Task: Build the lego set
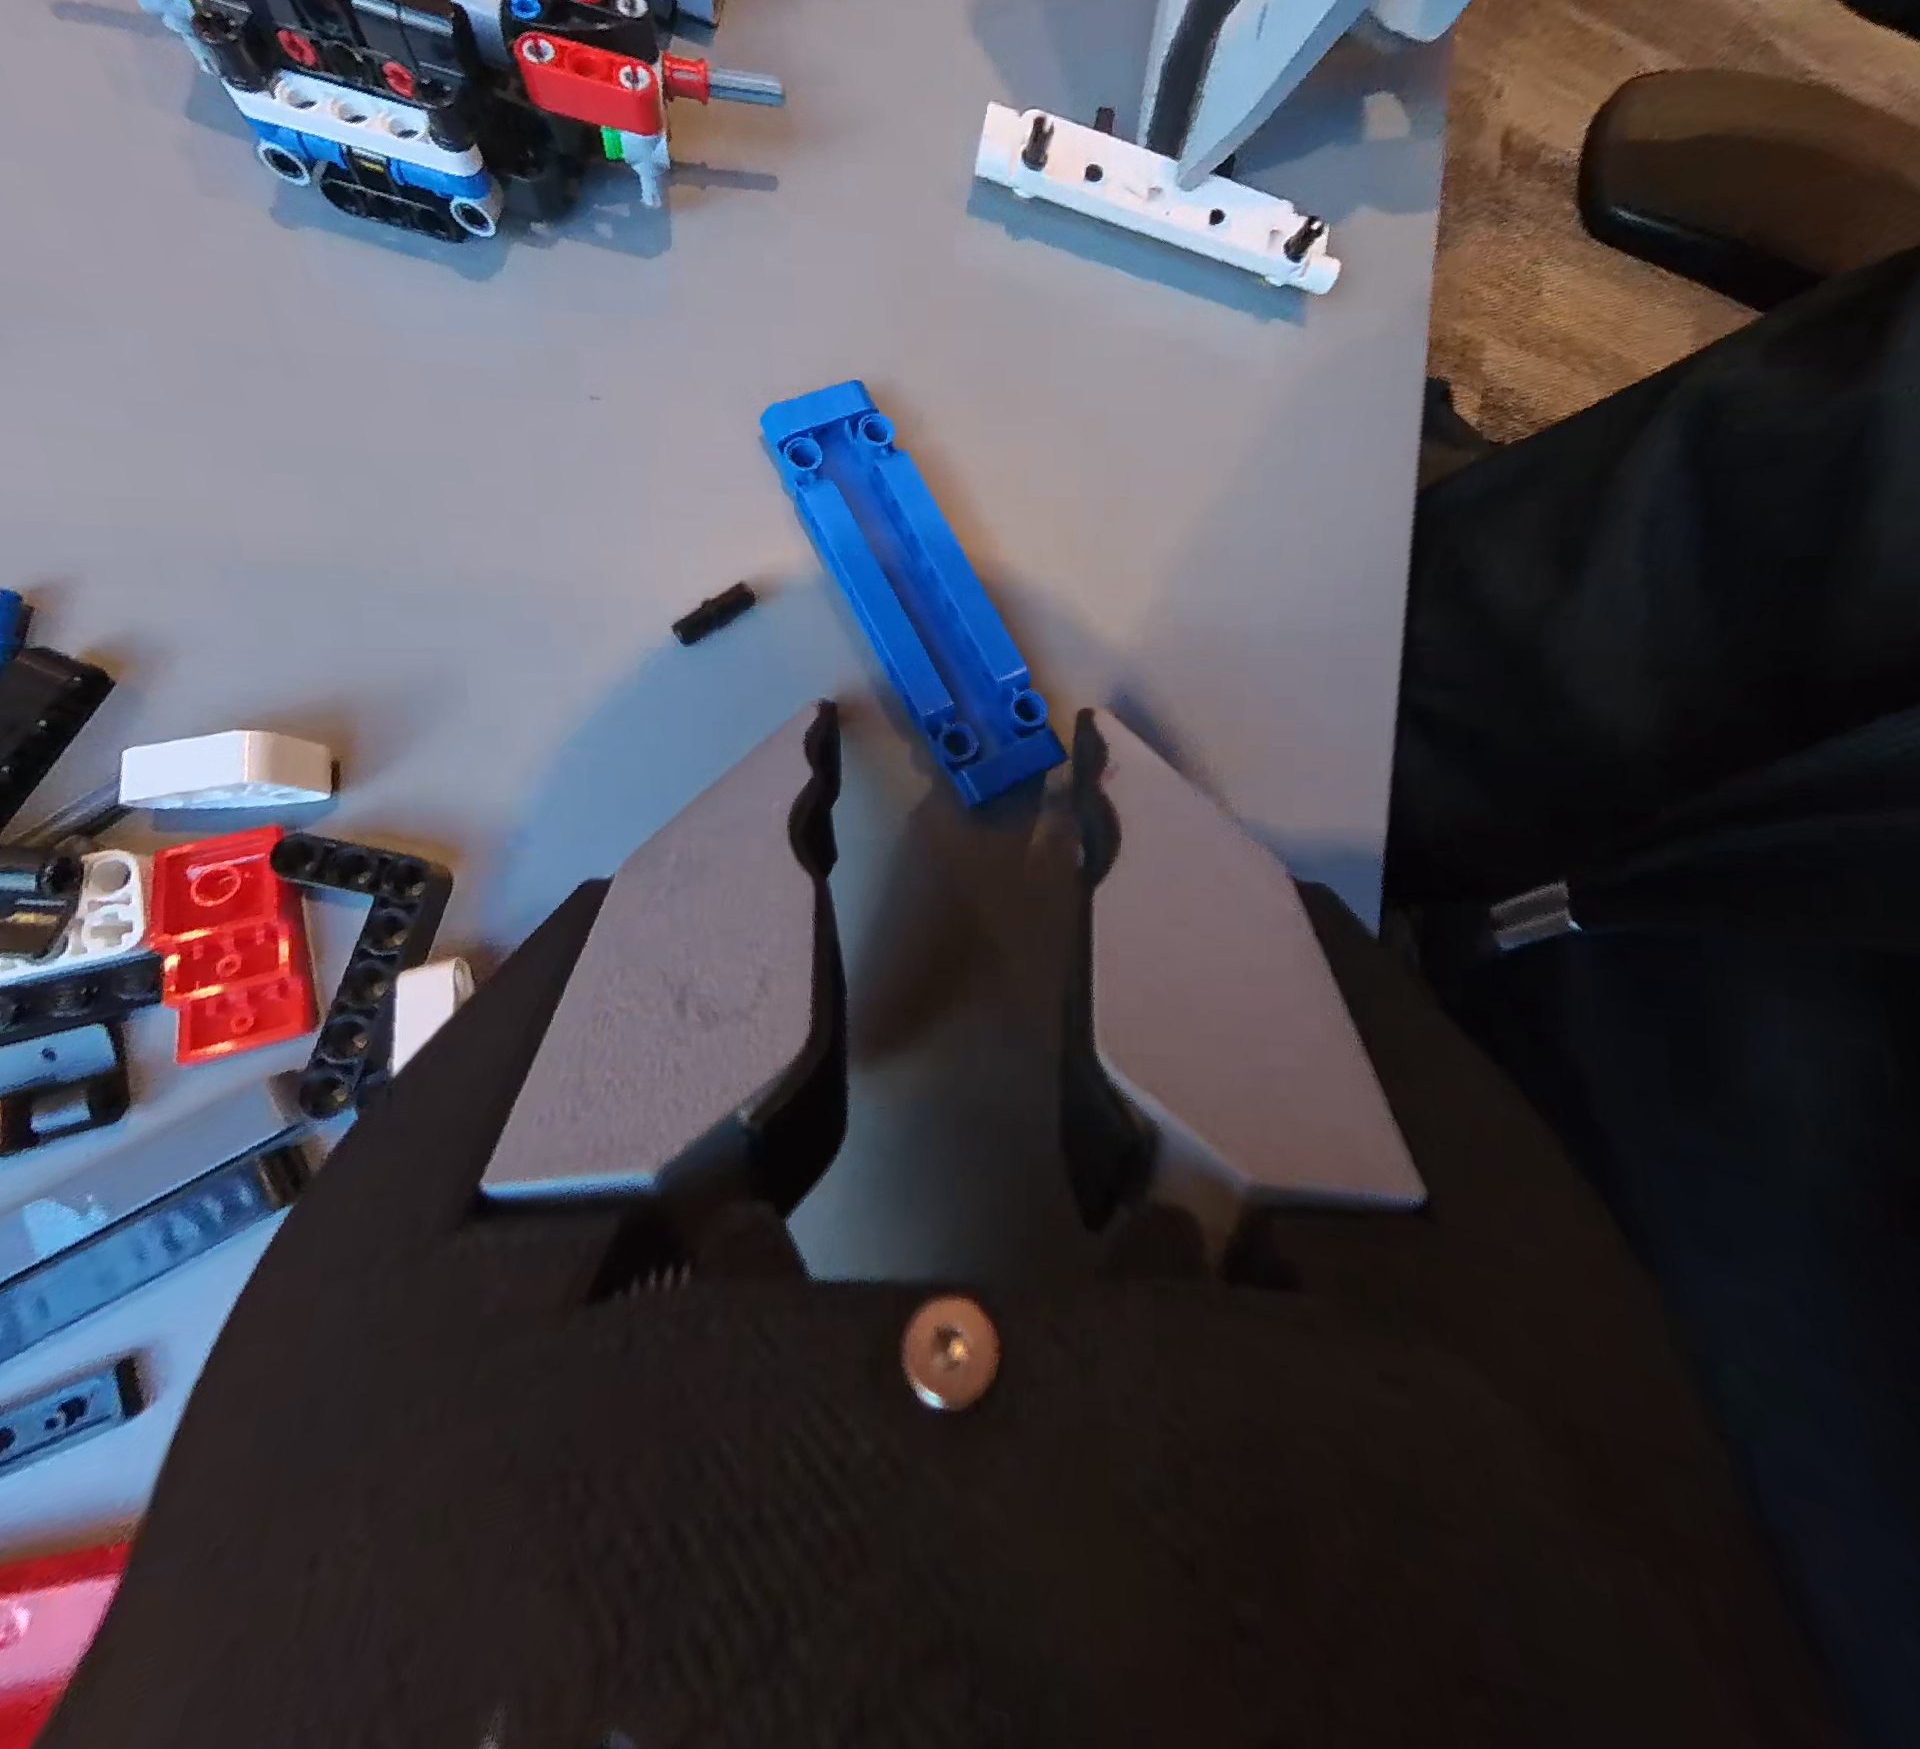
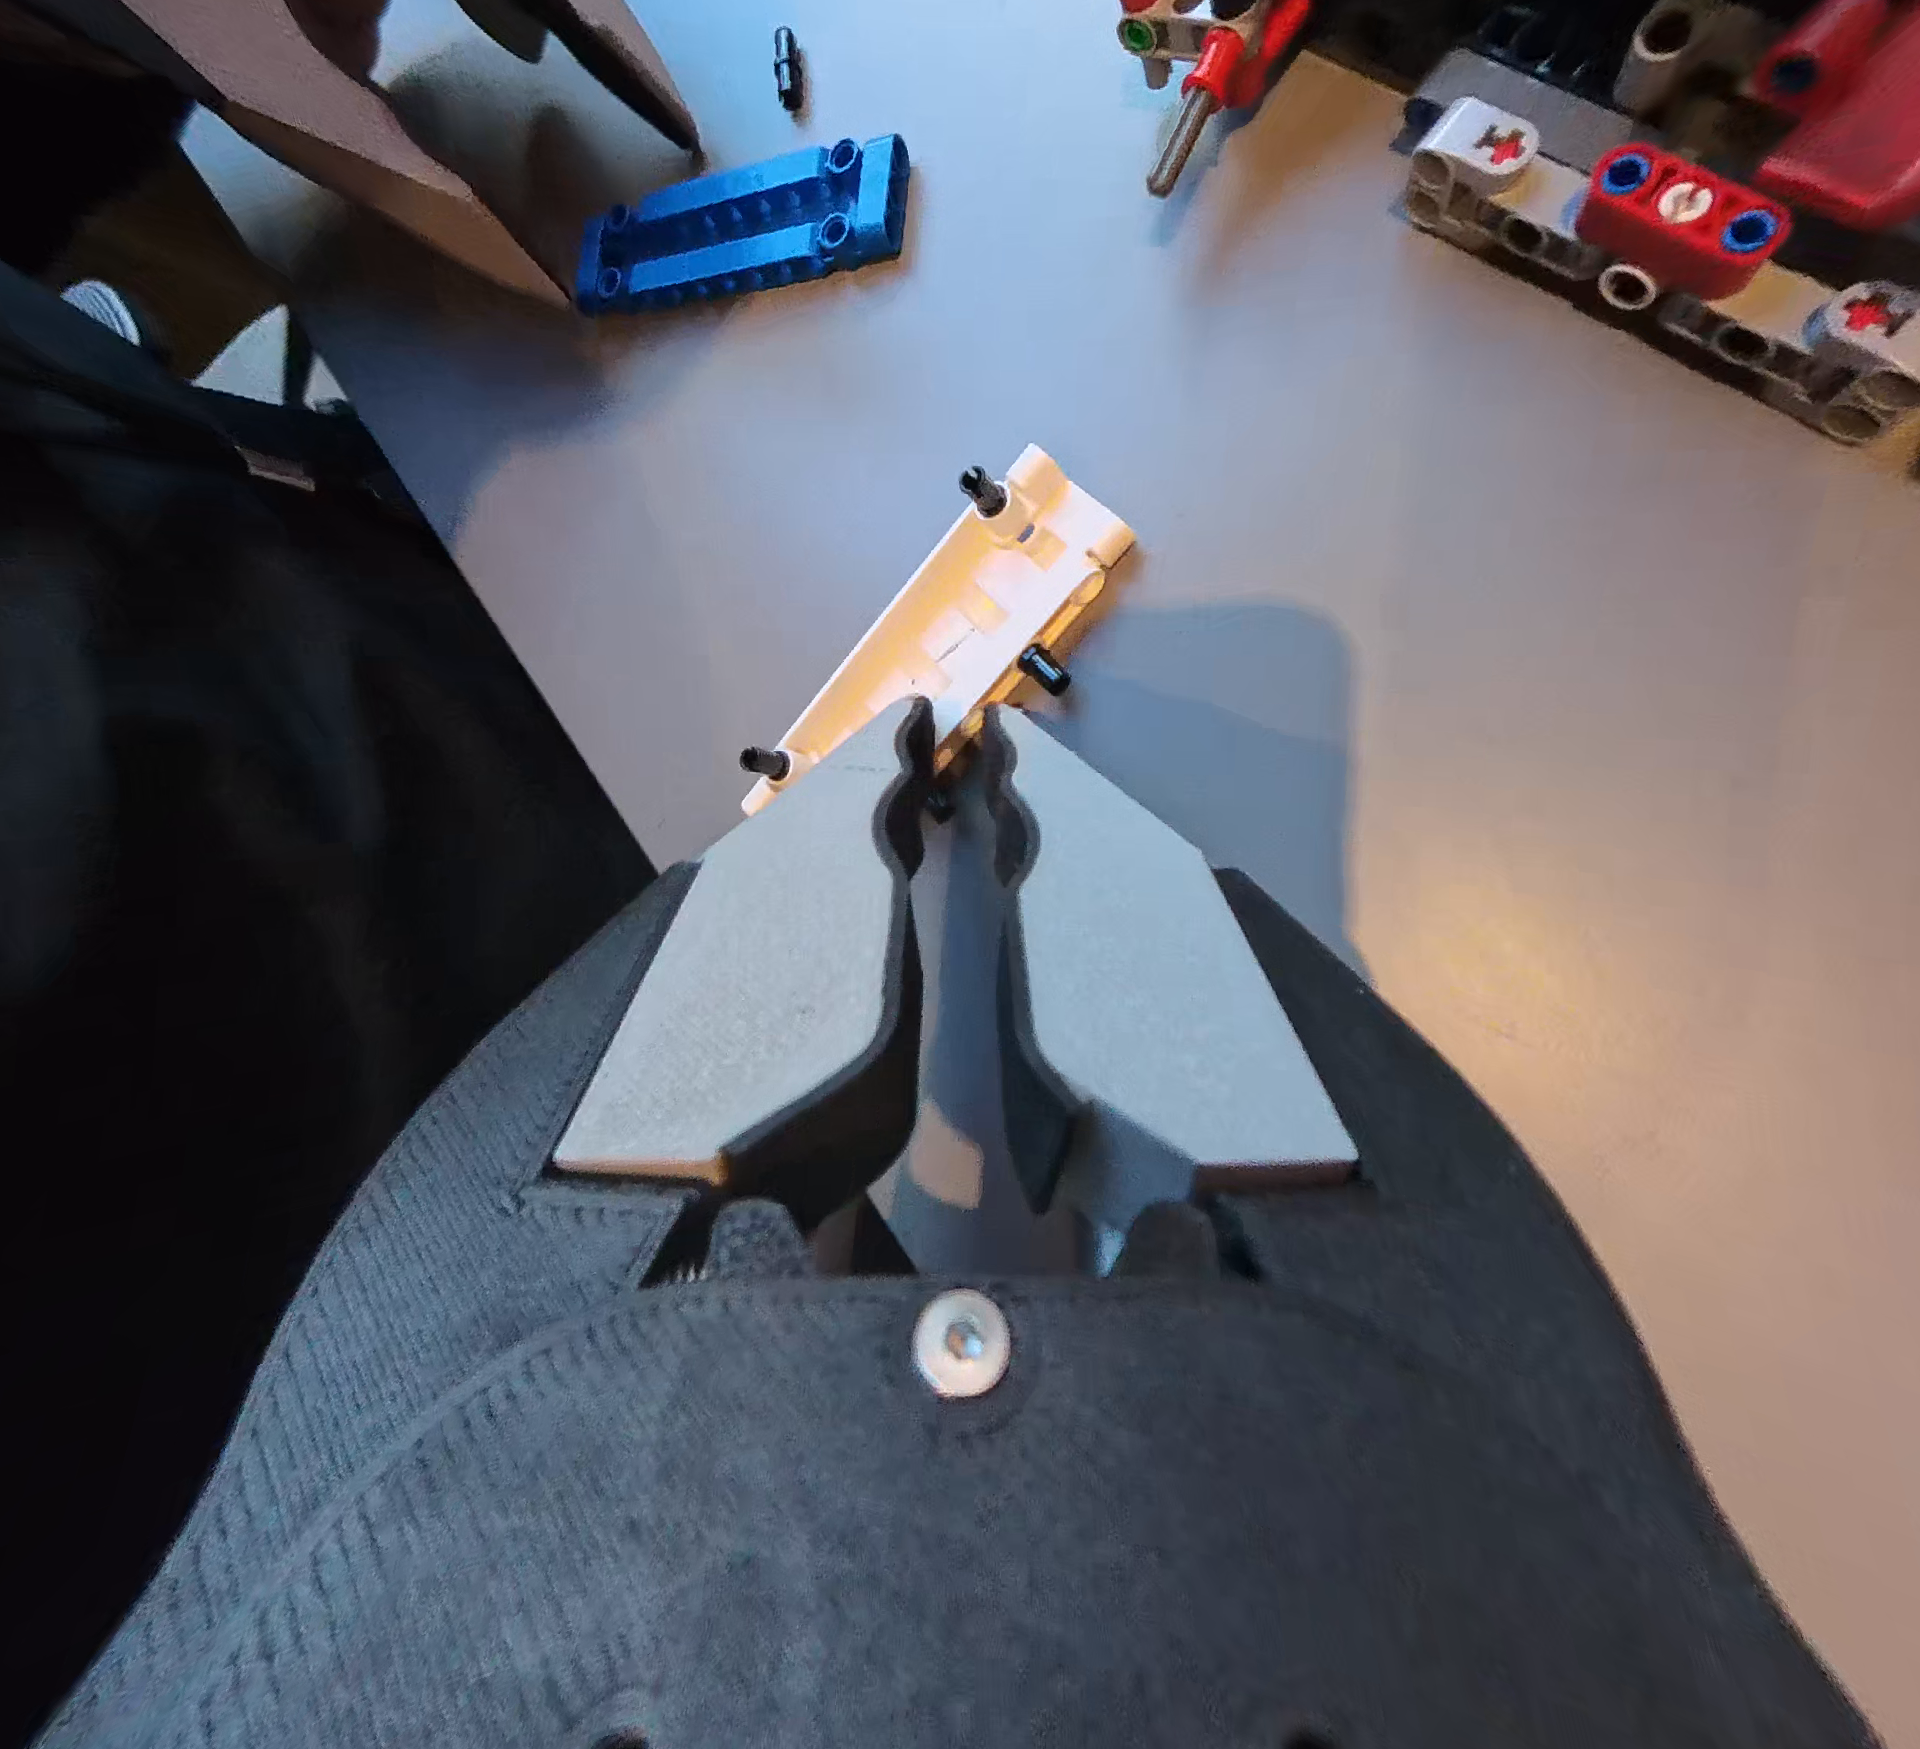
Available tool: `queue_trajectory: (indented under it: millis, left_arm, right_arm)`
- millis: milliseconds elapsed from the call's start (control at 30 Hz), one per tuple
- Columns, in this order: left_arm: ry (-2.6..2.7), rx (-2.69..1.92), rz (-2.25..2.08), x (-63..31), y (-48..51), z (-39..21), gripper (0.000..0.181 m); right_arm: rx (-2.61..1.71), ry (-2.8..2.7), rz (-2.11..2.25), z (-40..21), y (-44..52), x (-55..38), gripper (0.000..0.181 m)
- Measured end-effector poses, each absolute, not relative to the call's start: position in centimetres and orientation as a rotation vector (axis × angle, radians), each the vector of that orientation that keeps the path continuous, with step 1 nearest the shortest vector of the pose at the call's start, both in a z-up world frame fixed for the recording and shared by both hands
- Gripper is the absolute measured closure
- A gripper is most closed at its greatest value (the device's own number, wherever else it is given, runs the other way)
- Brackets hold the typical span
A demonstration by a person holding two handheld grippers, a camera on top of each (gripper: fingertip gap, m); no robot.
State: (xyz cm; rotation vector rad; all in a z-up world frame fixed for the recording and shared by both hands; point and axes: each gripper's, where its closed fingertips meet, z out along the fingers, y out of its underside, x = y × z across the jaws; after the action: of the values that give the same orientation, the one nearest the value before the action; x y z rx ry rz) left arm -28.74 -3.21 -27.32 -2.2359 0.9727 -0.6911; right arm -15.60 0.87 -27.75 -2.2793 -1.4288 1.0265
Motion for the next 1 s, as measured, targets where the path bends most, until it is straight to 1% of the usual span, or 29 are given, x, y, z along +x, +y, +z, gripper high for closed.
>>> queue_trajectory:
  millis: [133, 167, 300, 400, 433, 467, 567, 633, 667, 767, 867, 1000]
  left_arm:
    - [1.001, -2.208, -0.741, -28.3, -3.4, -27.3, 0.139]
    - [1.008, -2.197, -0.748, -28.3, -3.4, -27.3, 0.140]
    - [1.026, -2.178, -0.788, -28.1, -3.5, -27.2, 0.139]
    - [1.026, -2.176, -0.829, -28.1, -3.7, -27.1, 0.137]
    - [1.027, -2.174, -0.845, -28.1, -3.8, -27.0, 0.136]
    - [1.026, -2.171, -0.862, -28.2, -3.9, -27.0, 0.133]
    - [0.988, -2.175, -0.944, -28.7, -4.0, -26.7, 0.128]
    - [0.918, -2.177, -1.041, -29.0, -3.8, -26.2, 0.127]
    - [0.879, -2.164, -1.095, -29.2, -3.7, -25.8, 0.130]
    - [0.779, -2.041, -1.213, -29.8, -3.2, -23.7, 0.157]
    - [0.720, -1.985, -1.159, -30.5, -2.6, -22.9, 0.152]
    - [0.713, -1.959, -1.059, -30.8, -2.3, -22.6, 0.154]
  right_arm:
    - [-2.191, -1.473, 1.064, -27.6, 1.1, -15.6, 0.177]
    - [-2.117, -1.503, 1.020, -27.5, 1.4, -15.6, 0.181]
    - [-1.797, -1.630, 0.780, -25.7, 1.8, -16.0, 0.181]
    - [-1.800, -1.676, 0.727, -25.9, 1.7, -15.9, 0.181]
    - [-1.824, -1.657, 0.782, -25.8, 1.6, -16.0, 0.180]
    - [-1.839, -1.615, 0.854, -25.3, 1.7, -16.0, 0.172]
    - [-1.833, -1.436, 1.031, -23.1, 3.4, -15.8, 0.160]
    - [-1.806, -1.320, 1.108, -21.8, 4.9, -15.5, 0.155]
    - [-1.799, -1.284, 1.115, -21.6, 5.6, -15.4, 0.152]
    - [-1.790, -1.234, 1.056, -22.2, 7.1, -15.3, 0.147]
    - [-1.729, -1.185, 0.966, -21.8, 8.3, -15.2, 0.145]
    - [-1.708, -1.119, 0.948, -22.0, 9.0, -15.2, 0.143]
